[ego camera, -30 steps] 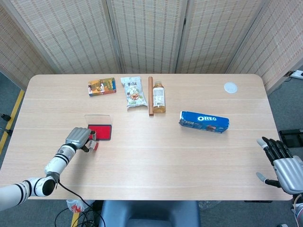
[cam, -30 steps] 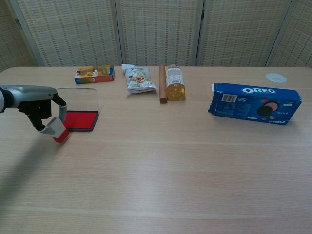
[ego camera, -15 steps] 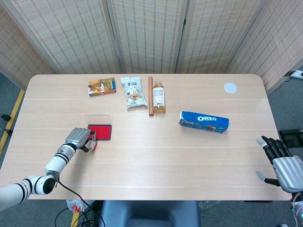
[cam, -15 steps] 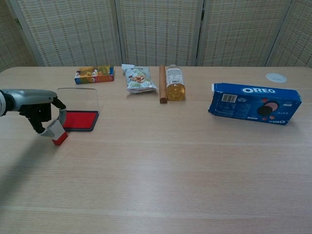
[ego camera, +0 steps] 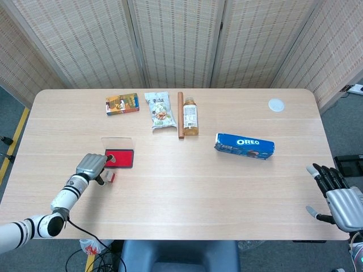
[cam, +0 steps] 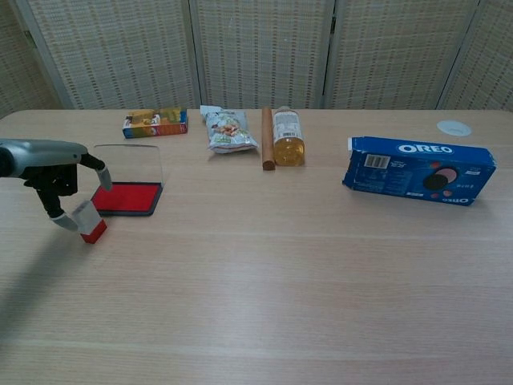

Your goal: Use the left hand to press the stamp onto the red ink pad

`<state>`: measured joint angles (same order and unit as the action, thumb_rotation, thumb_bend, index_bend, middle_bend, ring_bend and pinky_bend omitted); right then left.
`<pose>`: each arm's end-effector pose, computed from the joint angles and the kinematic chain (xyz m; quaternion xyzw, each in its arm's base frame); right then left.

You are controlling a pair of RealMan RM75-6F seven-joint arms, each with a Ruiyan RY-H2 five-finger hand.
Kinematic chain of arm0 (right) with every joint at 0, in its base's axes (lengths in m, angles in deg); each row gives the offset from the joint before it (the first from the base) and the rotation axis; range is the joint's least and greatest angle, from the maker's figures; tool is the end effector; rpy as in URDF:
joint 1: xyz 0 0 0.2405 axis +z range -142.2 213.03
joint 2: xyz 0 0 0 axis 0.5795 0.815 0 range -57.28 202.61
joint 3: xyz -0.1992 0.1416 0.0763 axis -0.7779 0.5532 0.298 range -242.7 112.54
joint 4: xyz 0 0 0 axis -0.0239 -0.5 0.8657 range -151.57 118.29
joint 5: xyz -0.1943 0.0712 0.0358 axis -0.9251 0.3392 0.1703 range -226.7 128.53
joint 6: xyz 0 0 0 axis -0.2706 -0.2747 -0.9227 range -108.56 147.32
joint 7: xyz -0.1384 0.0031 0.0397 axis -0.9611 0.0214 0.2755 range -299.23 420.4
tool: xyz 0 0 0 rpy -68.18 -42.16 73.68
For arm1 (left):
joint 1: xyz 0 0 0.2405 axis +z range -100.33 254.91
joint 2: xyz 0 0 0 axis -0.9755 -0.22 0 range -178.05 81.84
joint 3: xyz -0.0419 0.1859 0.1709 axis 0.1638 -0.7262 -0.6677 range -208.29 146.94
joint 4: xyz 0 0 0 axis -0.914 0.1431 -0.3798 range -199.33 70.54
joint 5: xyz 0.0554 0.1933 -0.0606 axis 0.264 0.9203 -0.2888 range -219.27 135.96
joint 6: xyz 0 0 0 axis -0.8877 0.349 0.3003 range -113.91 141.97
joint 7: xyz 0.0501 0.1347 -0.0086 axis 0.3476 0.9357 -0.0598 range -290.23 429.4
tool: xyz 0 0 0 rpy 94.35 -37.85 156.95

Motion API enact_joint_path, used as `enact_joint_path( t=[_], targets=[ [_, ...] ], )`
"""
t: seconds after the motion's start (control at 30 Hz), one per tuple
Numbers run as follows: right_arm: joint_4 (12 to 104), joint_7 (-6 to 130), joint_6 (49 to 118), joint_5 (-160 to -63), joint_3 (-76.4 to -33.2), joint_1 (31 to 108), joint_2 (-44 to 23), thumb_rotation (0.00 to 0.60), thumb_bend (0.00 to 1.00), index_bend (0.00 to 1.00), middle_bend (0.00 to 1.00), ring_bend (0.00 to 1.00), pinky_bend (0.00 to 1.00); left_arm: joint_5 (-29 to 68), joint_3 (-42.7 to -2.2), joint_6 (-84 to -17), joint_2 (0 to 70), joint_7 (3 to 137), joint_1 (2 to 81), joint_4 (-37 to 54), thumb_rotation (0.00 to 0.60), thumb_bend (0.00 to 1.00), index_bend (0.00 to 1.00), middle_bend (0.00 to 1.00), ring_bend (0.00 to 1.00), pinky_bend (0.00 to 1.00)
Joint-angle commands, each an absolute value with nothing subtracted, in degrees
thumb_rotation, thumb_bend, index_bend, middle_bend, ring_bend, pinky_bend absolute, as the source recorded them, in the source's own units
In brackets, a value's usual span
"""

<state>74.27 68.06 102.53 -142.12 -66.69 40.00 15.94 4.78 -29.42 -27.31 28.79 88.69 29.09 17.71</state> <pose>-0.3194 -0.1625 0.1817 0.6497 -0.3923 0.3612 0.5417 -0.2263 0.3666 0.0266 -0.7552 -0.4398 -0.1970 0.4444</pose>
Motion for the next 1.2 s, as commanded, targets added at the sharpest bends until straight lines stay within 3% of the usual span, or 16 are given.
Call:
enact_joint_path(
  t=[0.03, 0.23, 0.33, 0.4, 0.57, 0.7, 0.77, 0.9, 1.0, 1.2],
  targets=[
    [74.3, 68.2, 103.1, -142.6, -66.9, 39.8, 16.0, 0.600, 0.21, 0.00, 0.00, 0.00, 0.00, 1.6, -29.6, -31.2, 26.1, 92.6, 28.7, 23.2, 0.600, 0.12, 0.24, 1.00, 0.81, 0.87],
    [74.1, 68.4, 104.2, -143.5, -67.2, 39.3, 16.1, 0.600, 0.21, 0.00, 0.00, 0.00, 0.00, 1.5, -30.1, -40.1, 19.9, 97.3, 30.2, 35.2, 0.600, 0.12, 0.21, 1.00, 0.79, 0.85],
    [74.0, 68.6, 104.4, -143.6, -67.2, 39.2, 16.1, 0.600, 0.21, 0.00, 0.00, 0.00, 0.00, 5.6, -30.5, -47.6, 14.5, 97.1, 33.6, 43.6, 0.600, 0.12, 0.19, 1.00, 0.74, 0.81],
    [73.9, 68.7, 104.4, -143.3, -67.2, 39.1, 16.2, 0.600, 0.21, 0.00, 0.00, 0.00, 0.00, 10.5, -30.8, -52.8, 11.3, 94.4, 37.0, 47.8, 0.600, 0.12, 0.14, 0.94, 0.69, 0.76],
    [74.1, 68.0, 103.2, -141.6, -66.6, 39.4, 15.8, 0.600, 0.21, 0.00, 0.00, 0.00, 0.00, 30.5, -34.5, -68.3, 6.7, 80.6, 49.7, 50.1, 0.600, 0.12, 0.03, 0.55, 0.50, 0.62],
    [74.6, 66.3, 101.6, -139.6, -65.9, 39.9, 15.3, 0.600, 0.21, 0.00, 0.00, 0.00, 0.00, 41.7, -37.6, -79.1, 8.9, 74.3, 58.3, 42.7, 0.600, 0.12, 0.00, 0.24, 0.24, 0.56],
    [74.9, 65.0, 100.6, -138.5, -65.6, 40.2, 14.9, 0.600, 0.21, 0.00, 0.00, 0.00, 0.00, 44.7, -38.4, -83.3, 12.0, 74.9, 61.8, 37.6, 0.600, 0.12, 0.00, 0.14, 0.14, 0.55],
    [75.5, 62.7, 99.2, -136.7, -65.1, 40.6, 14.2, 0.600, 0.21, 0.00, 0.00, 0.00, 0.00, 45.0, -38.5, -84.8, 16.9, 74.3, 65.6, 30.4, 0.600, 0.11, 0.00, 0.01, 0.01, 0.43],
    [75.7, 61.1, 98.8, -135.7, -64.8, 40.7, 13.7, 0.600, 0.21, 0.00, 0.00, 0.00, 0.00, 44.2, -38.5, -82.9, 18.2, 71.9, 66.8, 26.8, 0.600, 0.11, 0.00, 0.00, 0.00, 0.34],
    [75.4, 59.0, 97.6, -134.1, -64.2, 41.3, 13.0, 0.600, 0.21, 0.00, 0.00, 0.00, 0.00, 42.7, -36.1, -80.8, 20.0, 76.4, 67.3, 23.1, 0.600, 0.11, 0.00, 0.00, 0.00, 0.25]
  ],
)
